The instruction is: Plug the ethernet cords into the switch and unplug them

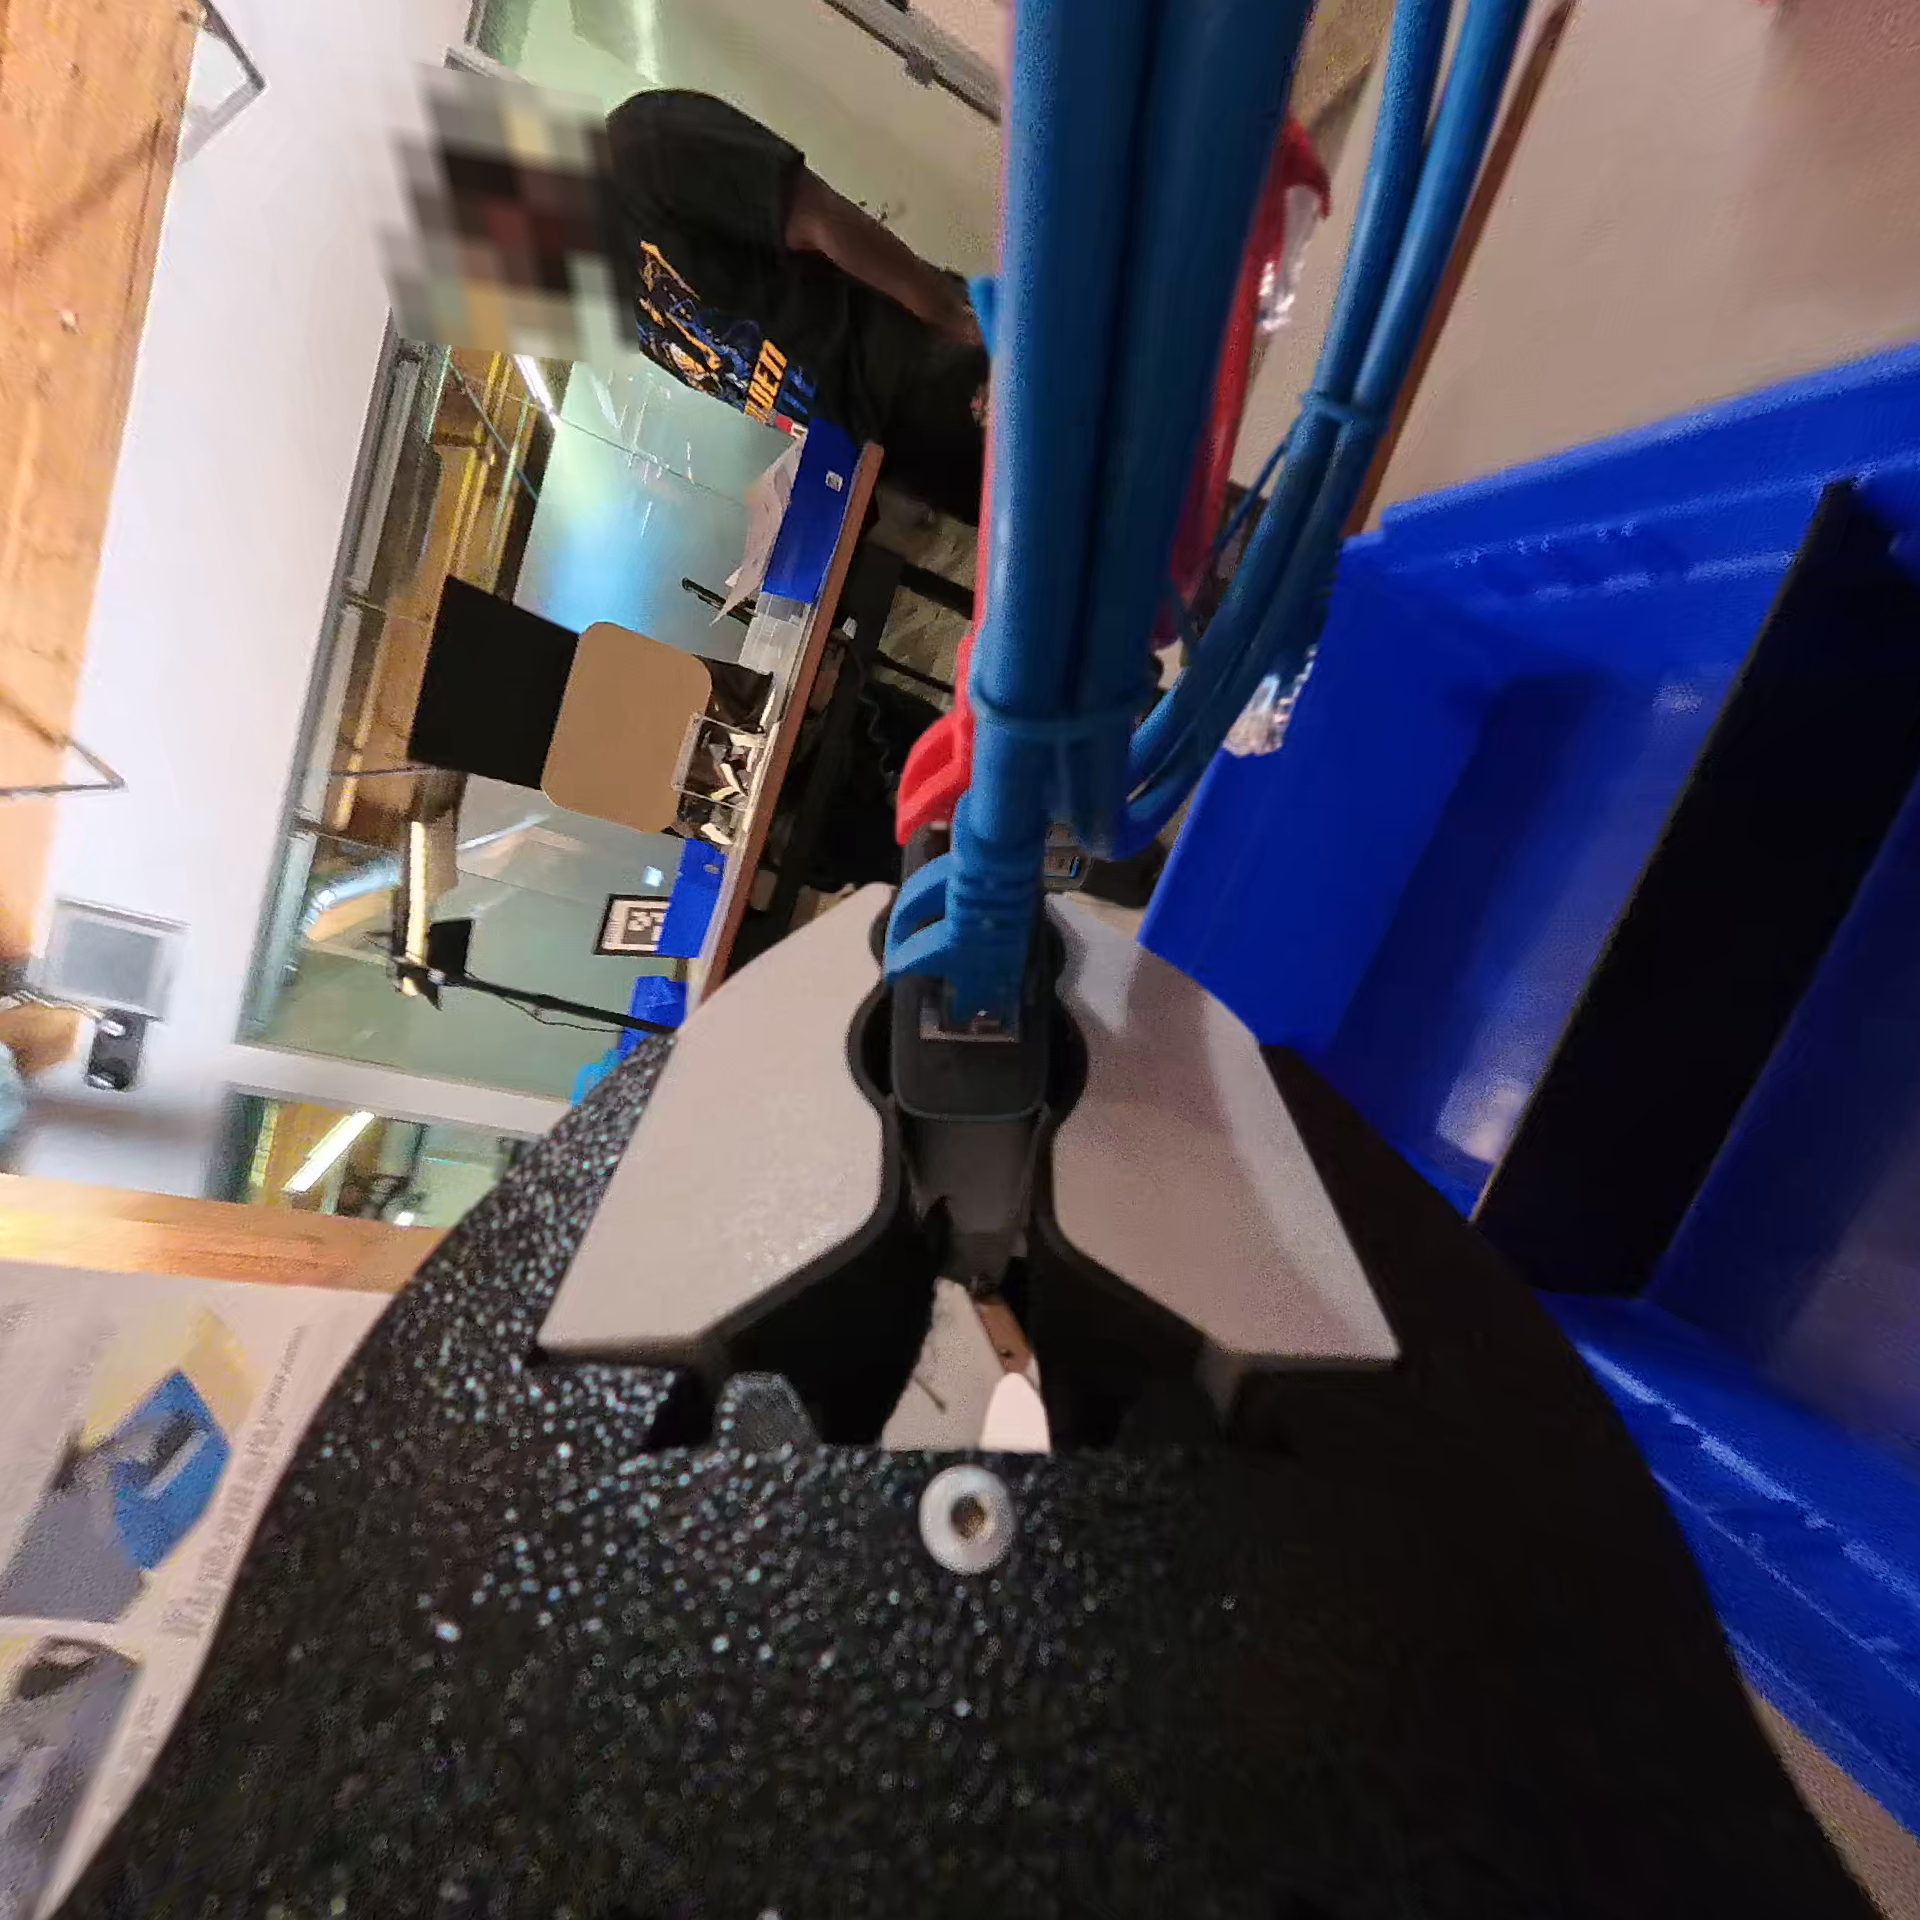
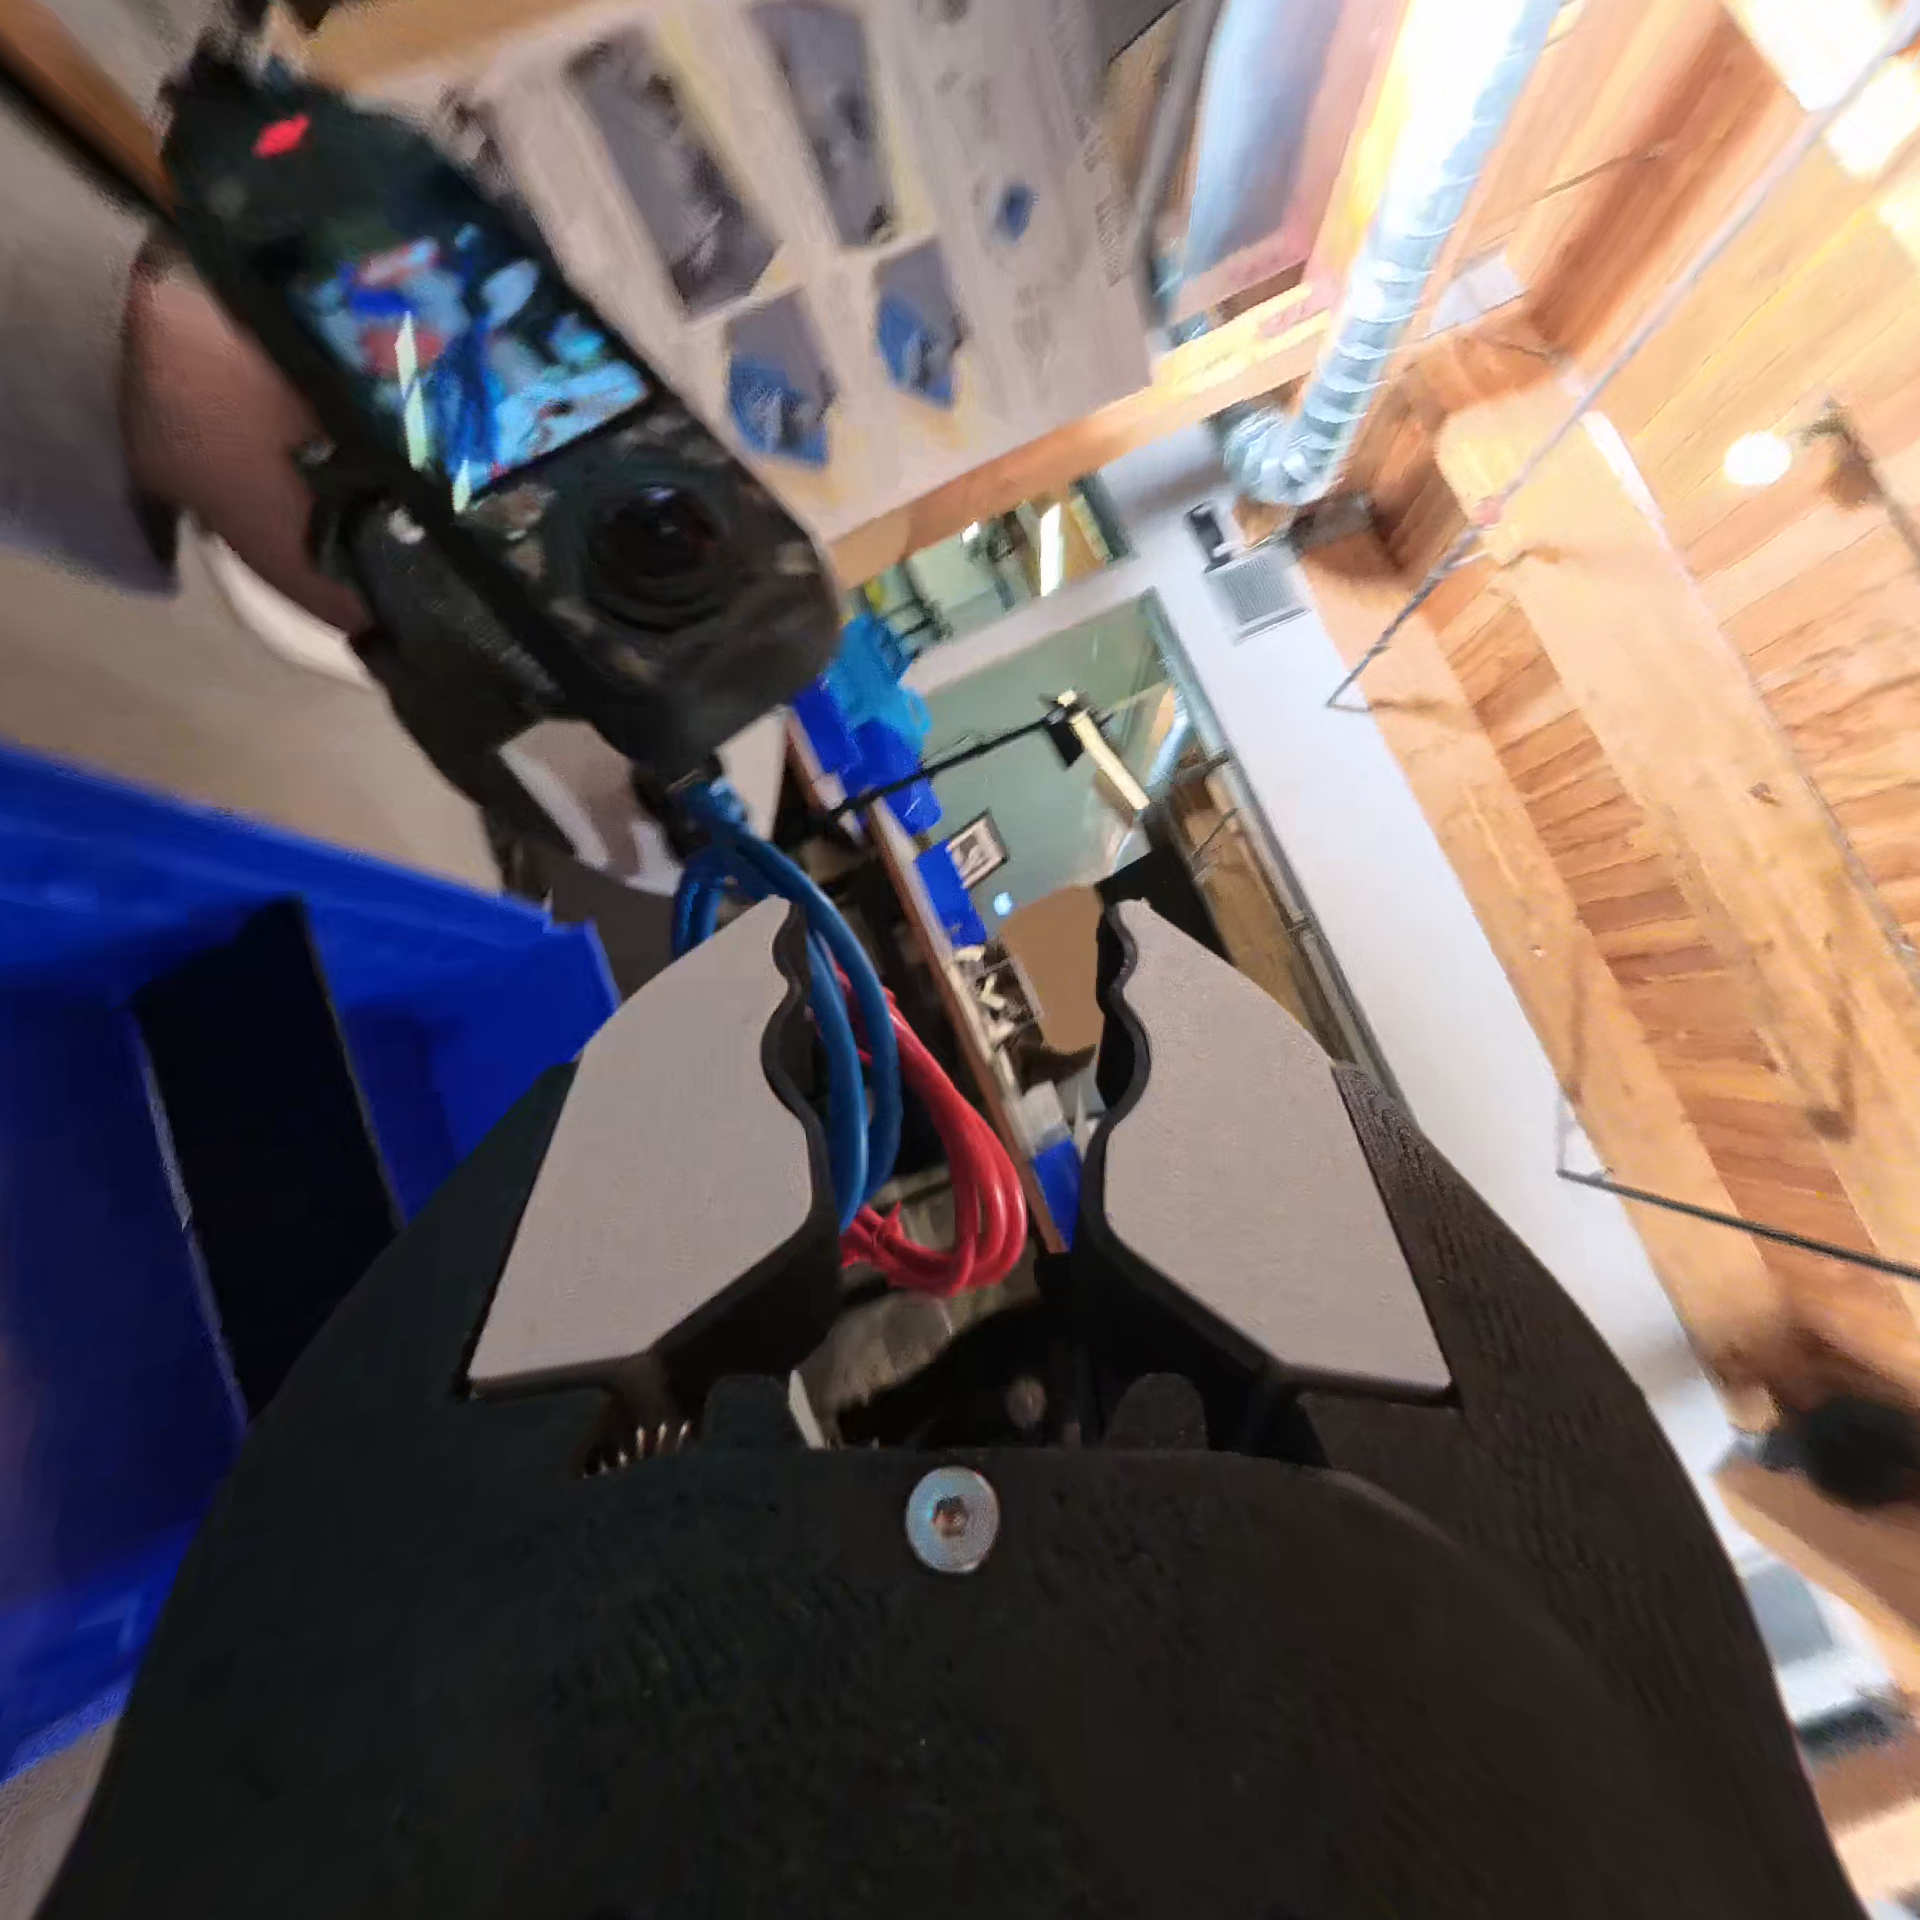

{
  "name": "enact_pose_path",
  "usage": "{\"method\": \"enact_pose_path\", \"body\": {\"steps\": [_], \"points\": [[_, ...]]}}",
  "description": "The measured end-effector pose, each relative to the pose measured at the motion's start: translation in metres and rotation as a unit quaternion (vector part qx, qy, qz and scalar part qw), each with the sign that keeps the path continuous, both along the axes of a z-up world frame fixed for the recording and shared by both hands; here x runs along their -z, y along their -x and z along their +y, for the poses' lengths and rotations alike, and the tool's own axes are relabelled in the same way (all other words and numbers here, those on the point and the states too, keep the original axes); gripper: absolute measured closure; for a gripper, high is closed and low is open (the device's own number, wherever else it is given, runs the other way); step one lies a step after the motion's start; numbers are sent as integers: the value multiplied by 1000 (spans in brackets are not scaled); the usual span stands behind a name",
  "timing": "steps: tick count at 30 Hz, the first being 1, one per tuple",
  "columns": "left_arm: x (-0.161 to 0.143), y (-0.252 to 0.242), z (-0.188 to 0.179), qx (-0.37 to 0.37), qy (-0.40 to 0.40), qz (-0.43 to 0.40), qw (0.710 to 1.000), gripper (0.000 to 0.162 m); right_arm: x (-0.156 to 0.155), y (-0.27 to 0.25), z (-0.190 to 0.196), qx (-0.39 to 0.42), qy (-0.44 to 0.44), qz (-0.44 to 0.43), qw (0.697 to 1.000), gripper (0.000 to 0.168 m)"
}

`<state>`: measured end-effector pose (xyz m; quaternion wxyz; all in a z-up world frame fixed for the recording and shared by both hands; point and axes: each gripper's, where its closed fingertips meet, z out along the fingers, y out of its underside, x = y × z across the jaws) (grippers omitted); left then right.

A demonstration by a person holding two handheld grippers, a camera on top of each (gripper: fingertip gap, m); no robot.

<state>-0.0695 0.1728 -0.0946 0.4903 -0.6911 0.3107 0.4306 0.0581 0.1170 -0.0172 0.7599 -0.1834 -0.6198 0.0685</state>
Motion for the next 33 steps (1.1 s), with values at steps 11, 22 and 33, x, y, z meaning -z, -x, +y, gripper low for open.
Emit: {"method": "enact_pose_path", "body": {"steps": [11,22,33], "points": [[12,-10,4,12,33,58,998,141,68,44,53,87,-60,-136,985,138],[-19,-51,-27,234,-66,-28,970,124,48,28,44,-86,95,-69,989,154],[-35,-76,-64,410,-95,-137,897,110,35,9,28,-252,200,-37,946,154]]}}
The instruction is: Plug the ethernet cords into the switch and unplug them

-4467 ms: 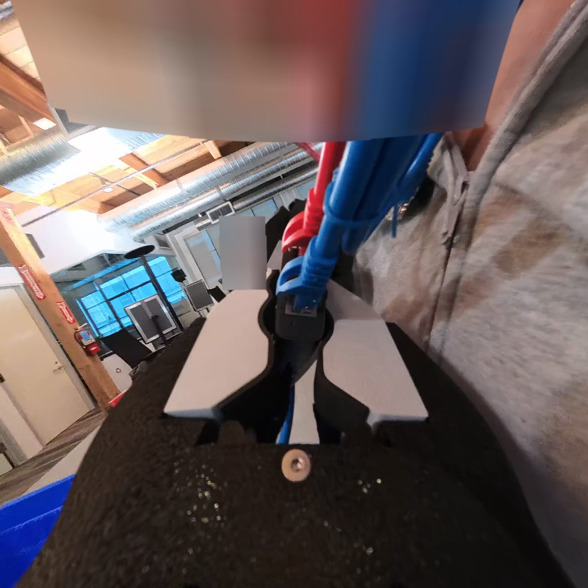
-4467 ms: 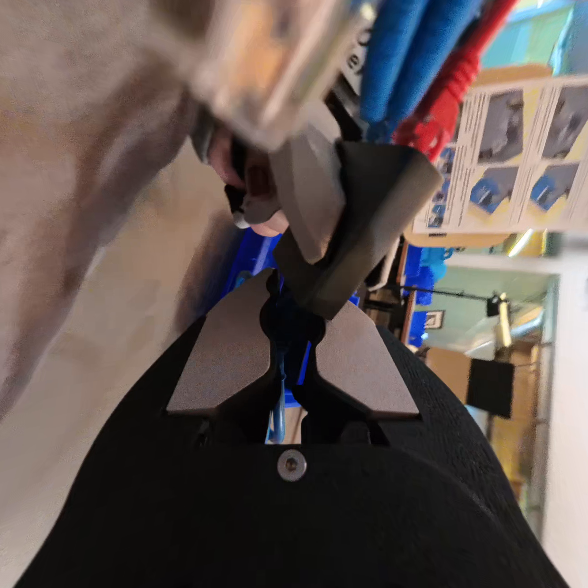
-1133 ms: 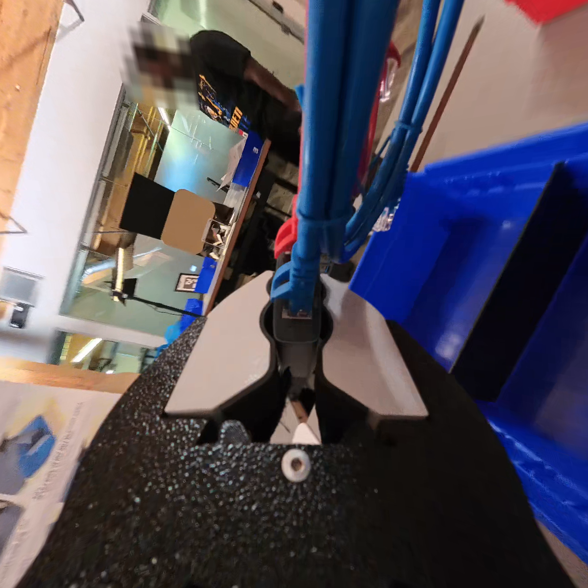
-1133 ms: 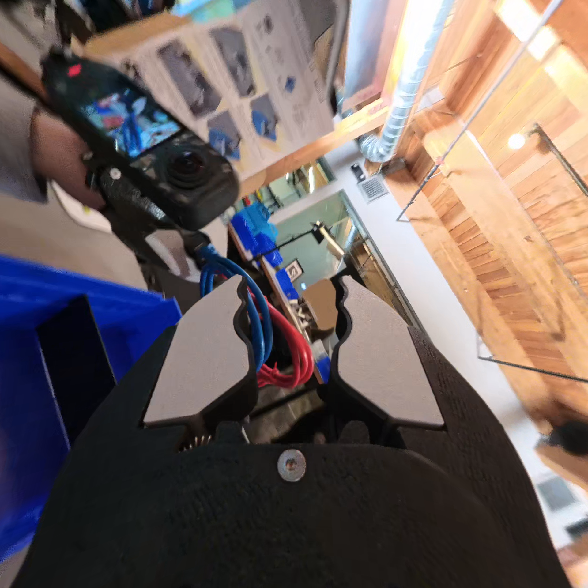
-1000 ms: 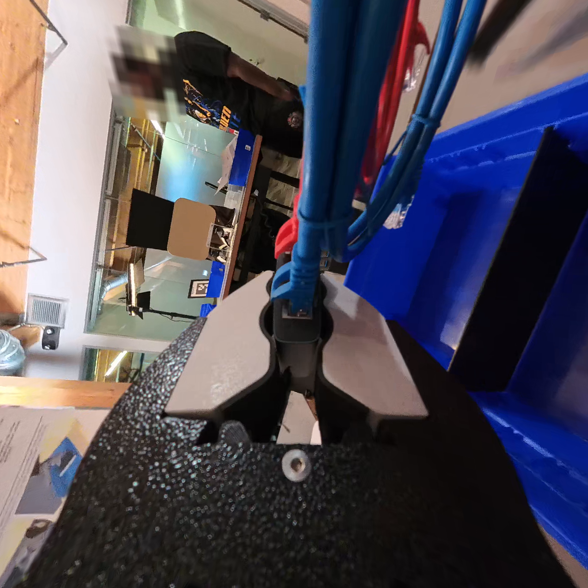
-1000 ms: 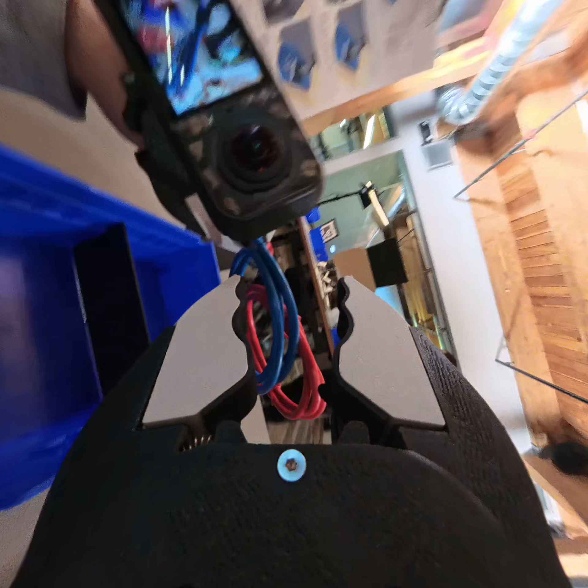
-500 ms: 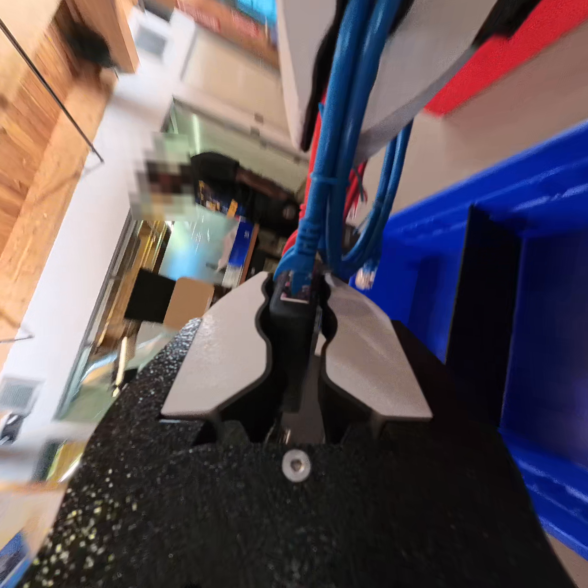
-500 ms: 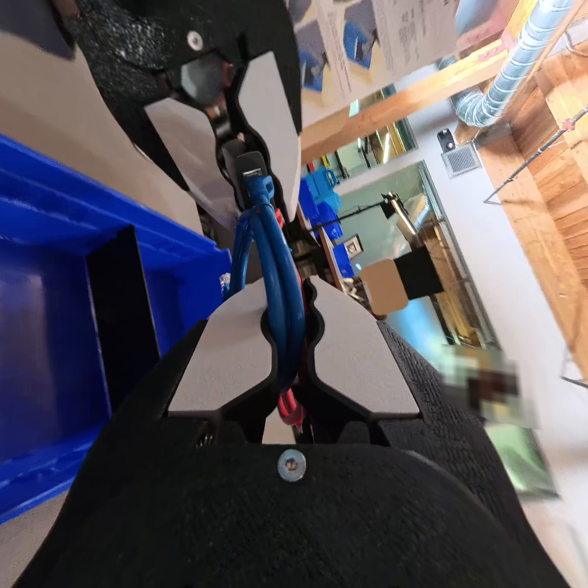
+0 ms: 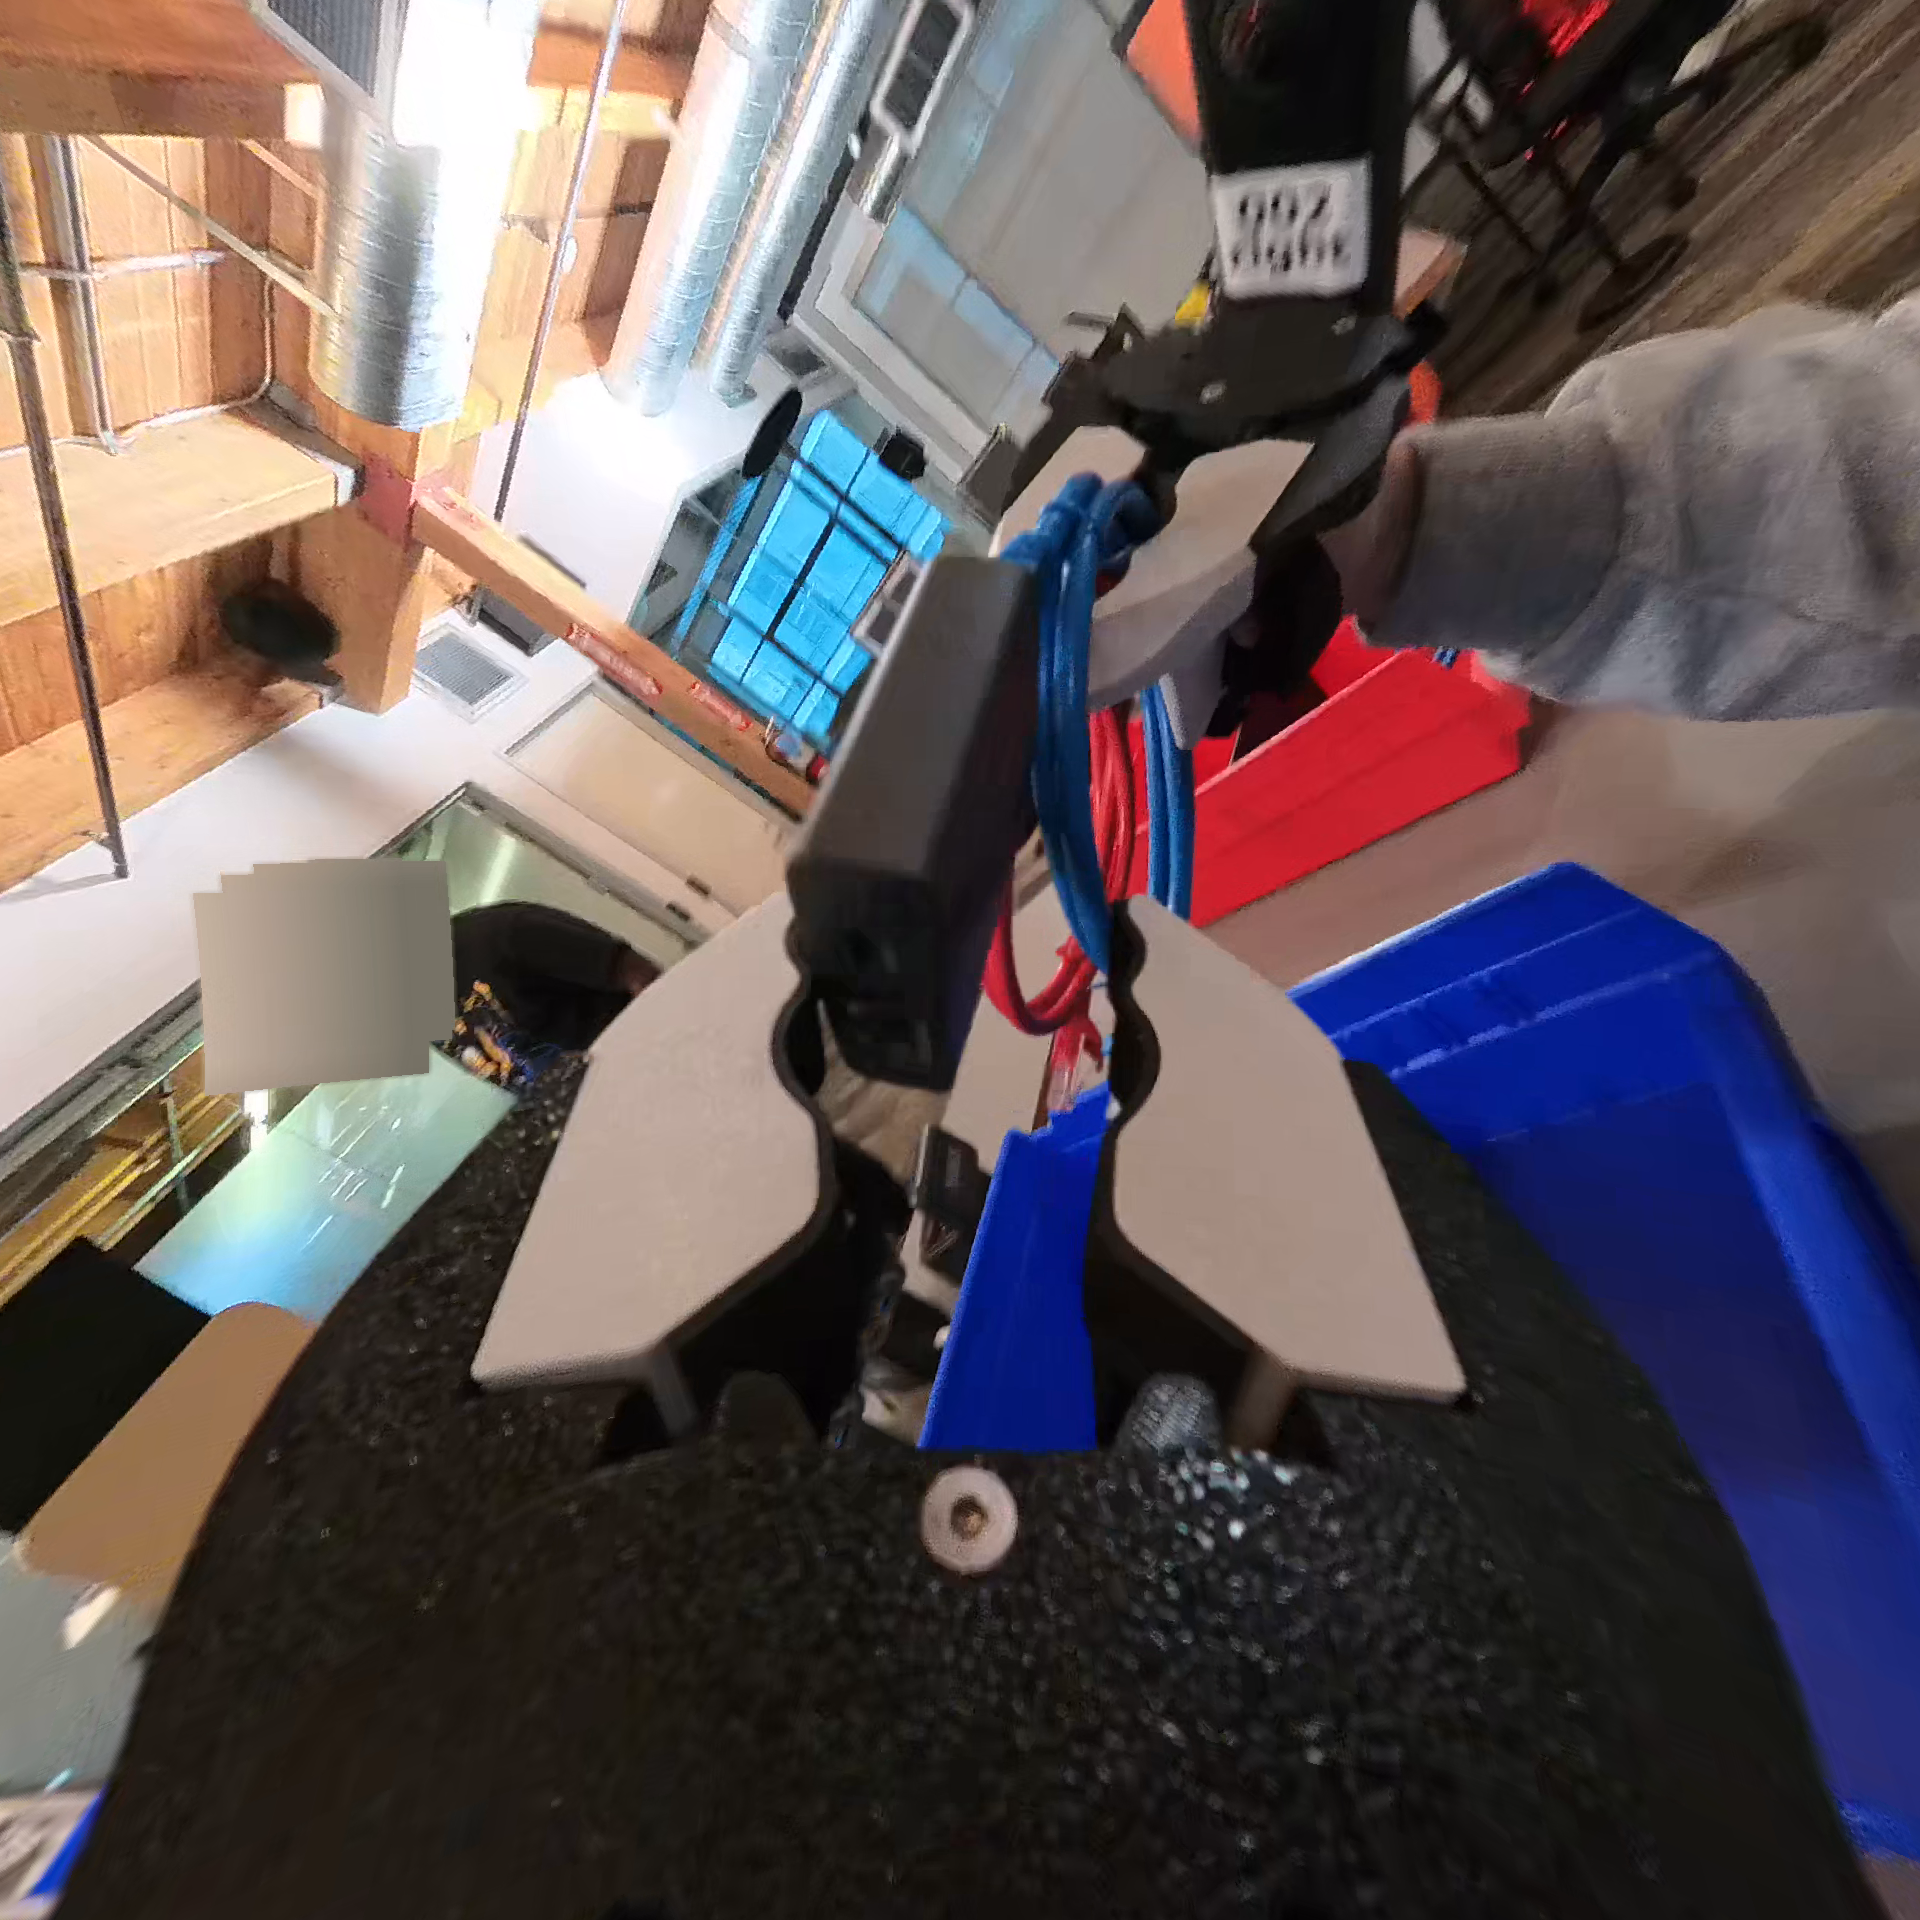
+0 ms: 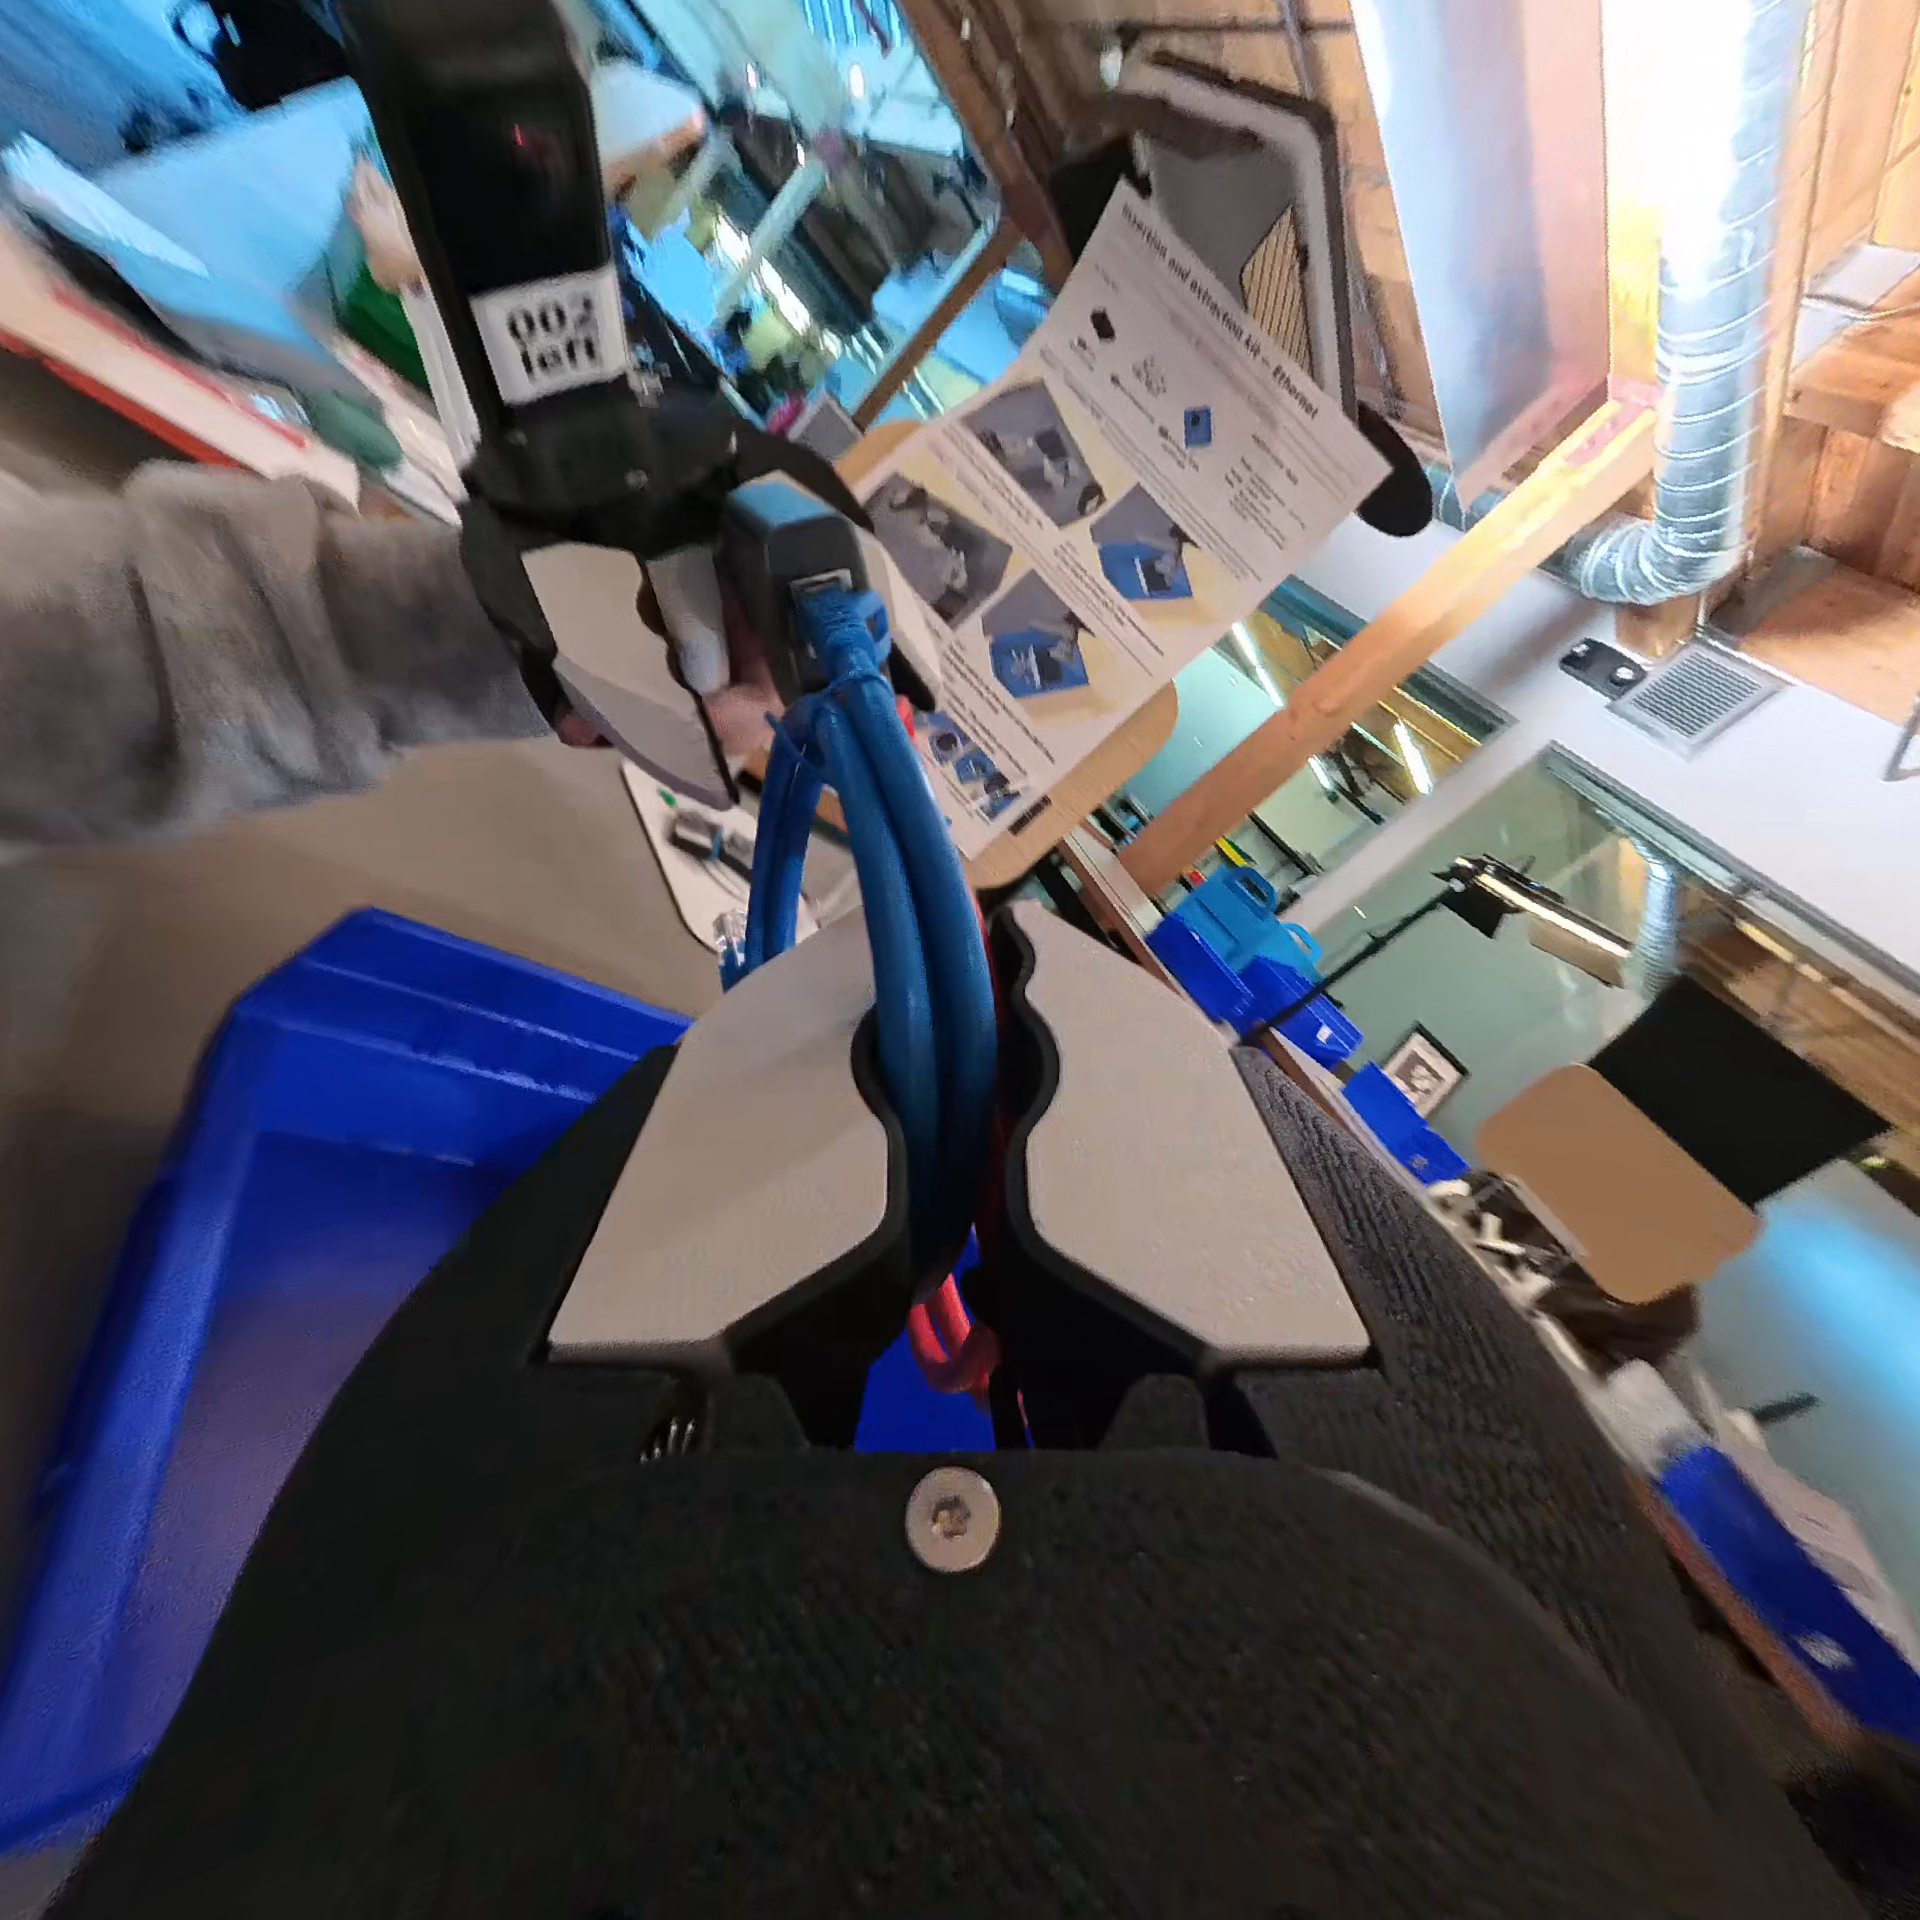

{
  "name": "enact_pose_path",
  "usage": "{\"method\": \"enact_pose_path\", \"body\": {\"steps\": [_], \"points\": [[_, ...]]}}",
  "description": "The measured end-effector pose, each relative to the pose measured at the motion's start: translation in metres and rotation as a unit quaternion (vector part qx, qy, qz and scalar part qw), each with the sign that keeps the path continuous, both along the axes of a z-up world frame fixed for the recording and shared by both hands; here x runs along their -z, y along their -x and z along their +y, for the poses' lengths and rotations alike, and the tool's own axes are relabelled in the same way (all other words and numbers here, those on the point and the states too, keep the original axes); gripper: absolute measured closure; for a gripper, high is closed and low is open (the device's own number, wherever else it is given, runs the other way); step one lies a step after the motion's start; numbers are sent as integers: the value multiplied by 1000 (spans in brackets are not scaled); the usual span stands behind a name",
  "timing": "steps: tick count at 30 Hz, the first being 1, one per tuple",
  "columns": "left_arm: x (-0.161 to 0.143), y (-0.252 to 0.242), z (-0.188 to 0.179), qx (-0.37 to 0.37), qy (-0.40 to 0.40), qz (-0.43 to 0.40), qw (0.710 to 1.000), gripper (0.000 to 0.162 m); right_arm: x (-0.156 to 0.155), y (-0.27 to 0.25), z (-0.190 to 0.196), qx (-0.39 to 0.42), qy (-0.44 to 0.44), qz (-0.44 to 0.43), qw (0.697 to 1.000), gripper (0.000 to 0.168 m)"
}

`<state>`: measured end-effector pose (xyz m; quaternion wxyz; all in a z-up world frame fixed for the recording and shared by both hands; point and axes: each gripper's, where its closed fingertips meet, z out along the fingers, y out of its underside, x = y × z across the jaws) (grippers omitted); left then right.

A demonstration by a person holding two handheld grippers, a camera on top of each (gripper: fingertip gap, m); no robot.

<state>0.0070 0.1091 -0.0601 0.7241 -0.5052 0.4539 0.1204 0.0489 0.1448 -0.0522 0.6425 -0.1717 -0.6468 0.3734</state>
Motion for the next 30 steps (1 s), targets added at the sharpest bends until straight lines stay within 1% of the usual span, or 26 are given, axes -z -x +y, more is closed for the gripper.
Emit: {"method": "enact_pose_path", "body": {"steps": [2,5,7,11,13,16,19,21,23,25,30], "points": [[-8,-8,-9,42,-13,-26,999,110,-3,-4,-2,-26,24,4,999,154],[-16,-13,-15,64,-41,-41,996,123,-4,-7,-4,-50,42,2,998,154],[-18,-17,-17,77,-41,-51,995,124,-3,-7,-4,-58,49,-1,997,153],[-27,-27,-31,150,-55,-89,983,140,0,-9,-6,-79,65,-15,995,153],[-29,-29,-33,172,-54,-102,978,141,0,-8,-5,-78,68,-18,994,153],[-27,-25,-28,167,-36,-111,979,141,1,-5,3,-43,65,-23,997,146],[-22,-20,-24,160,-25,-110,981,142,4,-3,14,4,63,-41,997,124],[-15,-17,-19,144,-5,-95,985,142,4,-8,11,3,64,-55,996,117],[-6,-15,-13,120,8,-72,990,142,0,-16,3,-14,66,-62,996,117],[-2,-19,-12,124,16,-59,990,142,3,-19,-5,-19,59,-79,995,118],[12,-34,-14,150,57,-29,987,141,24,-5,-24,-1,-19,-124,992,119]]}}
